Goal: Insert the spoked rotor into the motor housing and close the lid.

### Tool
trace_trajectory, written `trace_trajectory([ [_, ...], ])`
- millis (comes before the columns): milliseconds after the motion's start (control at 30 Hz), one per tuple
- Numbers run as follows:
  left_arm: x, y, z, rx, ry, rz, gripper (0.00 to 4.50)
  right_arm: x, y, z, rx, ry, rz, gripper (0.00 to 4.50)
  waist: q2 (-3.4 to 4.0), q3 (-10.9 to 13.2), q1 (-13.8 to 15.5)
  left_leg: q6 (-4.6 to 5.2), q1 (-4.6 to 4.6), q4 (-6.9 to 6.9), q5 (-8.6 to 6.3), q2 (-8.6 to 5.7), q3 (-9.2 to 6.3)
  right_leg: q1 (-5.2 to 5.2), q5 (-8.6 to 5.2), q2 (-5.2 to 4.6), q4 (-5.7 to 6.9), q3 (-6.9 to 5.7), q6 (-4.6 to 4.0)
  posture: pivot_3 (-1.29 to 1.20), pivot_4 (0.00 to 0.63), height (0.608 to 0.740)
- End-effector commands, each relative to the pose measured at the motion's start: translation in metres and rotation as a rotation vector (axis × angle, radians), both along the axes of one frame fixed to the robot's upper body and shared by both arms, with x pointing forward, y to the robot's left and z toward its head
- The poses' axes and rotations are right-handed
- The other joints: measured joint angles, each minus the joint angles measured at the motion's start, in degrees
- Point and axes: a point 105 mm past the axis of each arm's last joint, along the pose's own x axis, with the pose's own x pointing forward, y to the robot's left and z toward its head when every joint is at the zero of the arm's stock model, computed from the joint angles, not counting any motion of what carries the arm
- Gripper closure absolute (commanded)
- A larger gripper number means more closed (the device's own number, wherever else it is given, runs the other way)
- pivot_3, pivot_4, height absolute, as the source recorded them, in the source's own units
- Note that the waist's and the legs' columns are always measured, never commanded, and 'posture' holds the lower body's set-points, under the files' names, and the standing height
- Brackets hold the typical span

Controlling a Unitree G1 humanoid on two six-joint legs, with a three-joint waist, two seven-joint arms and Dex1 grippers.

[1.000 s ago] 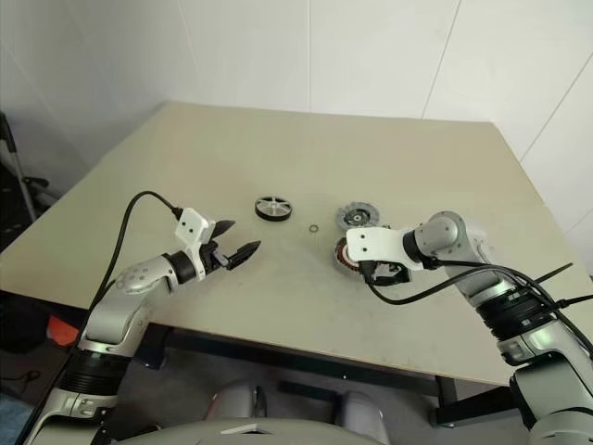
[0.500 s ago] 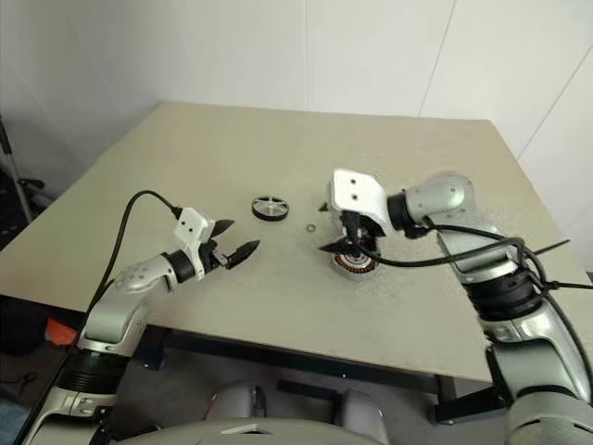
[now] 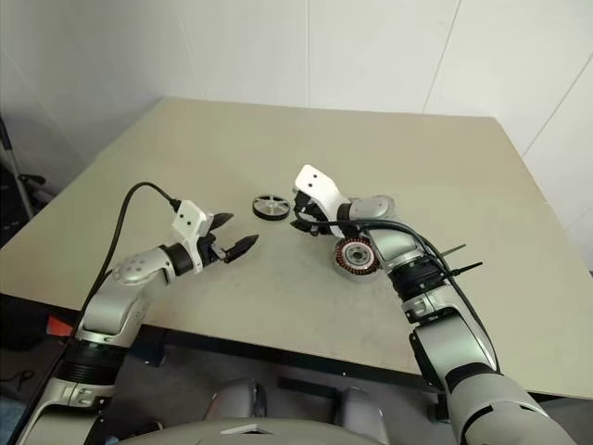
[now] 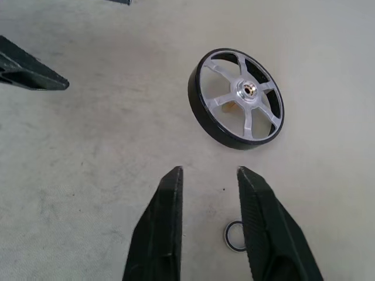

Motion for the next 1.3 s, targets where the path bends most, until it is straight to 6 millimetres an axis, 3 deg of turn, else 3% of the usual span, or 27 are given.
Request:
trace_trajectory([
  [33,-0.002,-0.001,0.015,0.001,-0.058,-0.004,0.0,0.011,0.0,0.001,-0.003,-0.017,-0.043,2.77,0.0,0.0,-0.2,0.0,0.06,-0.01,0.0,0.0,0.0,0.02,0.0,0.0,0.02,0.0,0.0,0.0,0.0,0.74],
  [500,-0.004,-0.004,0.013,0.005,-0.052,-0.014,0.0,0.04,-0.019,-0.019,-0.06,-0.013,-0.167,2.77,0.0,0.0,-0.4,0.0,0.17,-0.06,-0.01,0.0,0.01,0.1,0.0,0.0,0.03,0.0,-0.02,0.0,0.0,0.74],
  [700,-0.005,-0.001,0.012,0.012,-0.05,-0.006,0.0,0.032,-0.02,-0.03,-0.077,0.009,-0.132,2.77,0.0,0.0,-0.8,0.03,0.16,-0.05,-0.02,0.01,0.01,0.09,0.01,0.0,0.04,0.0,-0.03,0.0,0.0,0.74],
  [1300,-0.008,0.0,0.004,0.029,-0.032,-0.004,0.0,0.025,-0.029,-0.035,-0.08,0.043,-0.14,2.77,0.0,0.0,-0.8,0.09,0.17,-0.05,-0.05,0.0,0.01,0.12,0.0,0.0,0.02,0.0,-0.03,0.0,0.0,0.74],
])
